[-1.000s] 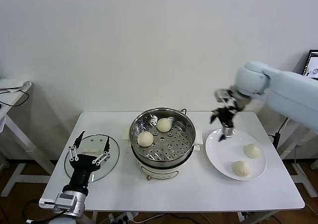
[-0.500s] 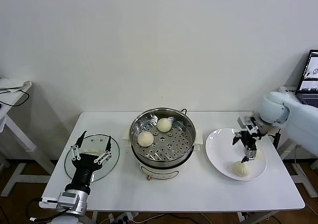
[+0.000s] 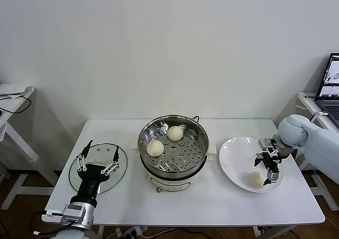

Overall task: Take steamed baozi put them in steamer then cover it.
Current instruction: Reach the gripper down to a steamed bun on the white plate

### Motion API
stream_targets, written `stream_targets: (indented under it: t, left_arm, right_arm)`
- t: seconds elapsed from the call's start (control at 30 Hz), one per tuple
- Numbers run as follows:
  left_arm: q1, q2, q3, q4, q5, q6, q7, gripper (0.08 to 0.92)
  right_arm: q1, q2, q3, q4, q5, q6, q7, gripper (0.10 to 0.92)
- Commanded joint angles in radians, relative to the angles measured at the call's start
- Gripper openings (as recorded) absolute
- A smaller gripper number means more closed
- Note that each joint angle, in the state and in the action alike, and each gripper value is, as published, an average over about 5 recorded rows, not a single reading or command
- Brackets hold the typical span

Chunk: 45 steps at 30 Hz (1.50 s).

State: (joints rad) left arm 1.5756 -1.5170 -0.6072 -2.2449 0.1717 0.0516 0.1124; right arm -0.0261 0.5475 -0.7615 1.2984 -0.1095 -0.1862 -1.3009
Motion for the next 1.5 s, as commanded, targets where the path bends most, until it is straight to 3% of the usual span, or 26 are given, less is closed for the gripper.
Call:
stream_targets:
  t: [0.03, 0.63, 0.87, 1.2, 1.5]
  left_arm:
    - [0.000, 0.000, -0.001, 0.004, 0.002, 0.000, 0.000, 0.823]
    - [-0.003, 0.000, -0.001, 0.010, 0.008, 0.001, -0.001, 0.823]
    - [-0.007, -0.002, 0.001, 0.016, 0.009, 0.002, -0.002, 0.823]
    - [-0.010, -0.003, 0.003, 0.020, 0.010, 0.002, -0.002, 0.823]
    - [-0.004, -0.002, 0.005, 0.006, 0.011, 0.006, -0.002, 0.823]
  right_arm:
    - [-0.077, 0.011, 0.078, -0.044, -0.050, 0.012, -0.001, 0.823]
    - [-0.143, 0.072, 0.154, -0.097, -0.100, 0.021, -0.009, 0.821]
    - [-0.142, 0.079, 0.157, -0.104, -0.102, 0.023, -0.010, 0.720]
    - [-0.140, 0.079, 0.163, -0.103, -0.098, 0.026, -0.012, 0.704]
    - [0.046, 0.004, 0.040, -0.049, 0.025, 0.020, -0.042, 0.704]
